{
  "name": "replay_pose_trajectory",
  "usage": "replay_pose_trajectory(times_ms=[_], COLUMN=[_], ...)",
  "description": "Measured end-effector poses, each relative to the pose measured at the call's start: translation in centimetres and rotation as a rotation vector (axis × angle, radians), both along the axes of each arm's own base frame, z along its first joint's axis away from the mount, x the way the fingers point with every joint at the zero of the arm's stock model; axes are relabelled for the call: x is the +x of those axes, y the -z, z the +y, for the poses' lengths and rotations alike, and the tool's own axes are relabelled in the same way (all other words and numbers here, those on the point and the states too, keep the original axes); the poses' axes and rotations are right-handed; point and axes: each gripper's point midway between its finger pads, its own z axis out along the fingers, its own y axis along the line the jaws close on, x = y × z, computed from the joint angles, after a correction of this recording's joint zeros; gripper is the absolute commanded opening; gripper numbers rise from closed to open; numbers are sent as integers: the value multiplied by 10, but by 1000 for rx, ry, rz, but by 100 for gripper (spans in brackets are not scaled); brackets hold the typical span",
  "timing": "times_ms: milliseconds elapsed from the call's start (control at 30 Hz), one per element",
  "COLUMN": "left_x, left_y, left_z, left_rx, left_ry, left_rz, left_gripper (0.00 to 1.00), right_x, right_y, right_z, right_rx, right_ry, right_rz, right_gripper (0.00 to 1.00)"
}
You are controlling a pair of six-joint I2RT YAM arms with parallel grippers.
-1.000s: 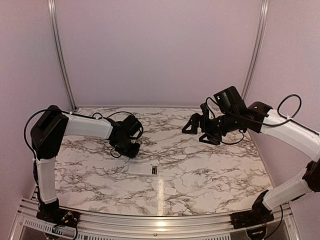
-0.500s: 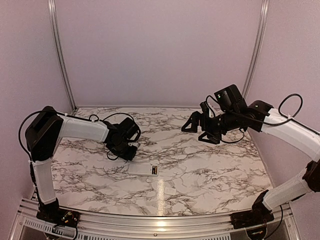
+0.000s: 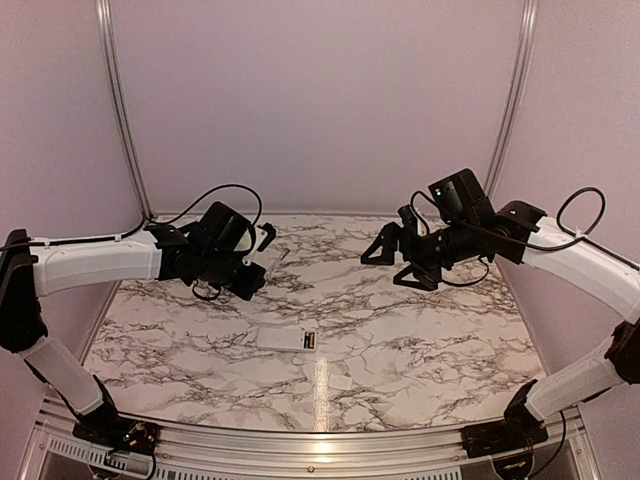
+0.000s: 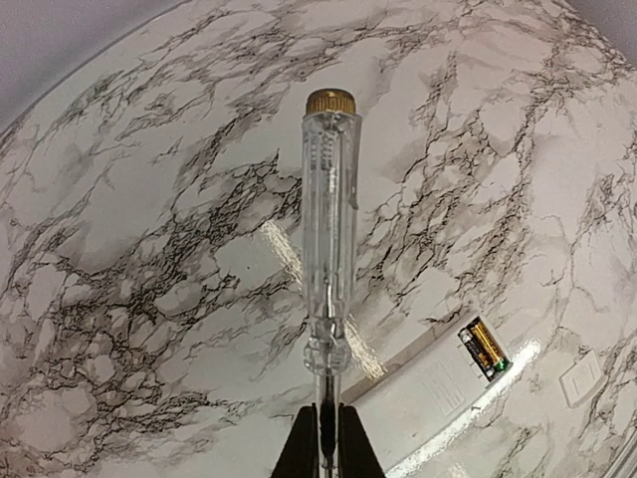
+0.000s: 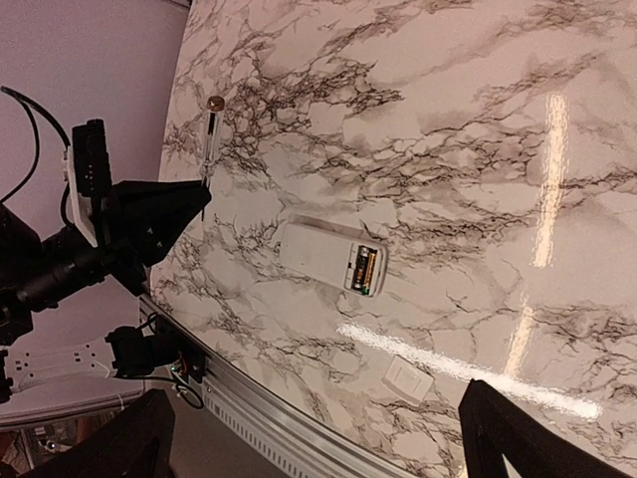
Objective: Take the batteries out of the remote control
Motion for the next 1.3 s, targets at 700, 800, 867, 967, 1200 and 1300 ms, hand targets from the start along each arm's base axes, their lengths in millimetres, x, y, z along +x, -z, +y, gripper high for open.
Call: replay_pose_trajectory(times_ms=[700, 800, 867, 967, 1200, 1300], left_x=[-57, -58, -58, -58, -64, -69], left_y=[-49, -49, -49, -49, -49, -50], left_z=[-8, -10, -9, -10, -14, -20], left_rx=[-247, -252, -238, -220, -194, -183], left_ry=[326, 345, 360, 386, 446, 473], left_rz=[-272, -296, -312, -332, -364, -384], left_gripper=[0, 0, 0, 0, 0, 0], right_x=[10, 11, 11, 11, 3, -1], right_y=[-4, 3, 9, 12, 1, -6], right_z=[15, 22, 29, 41, 73, 83], right_rx=[90, 87, 81, 79, 133, 173], right_ry=[29, 22, 13, -10, -80, -99], right_rz=[19, 39, 58, 77, 111, 134], right_gripper=[98, 98, 99, 99, 98, 96])
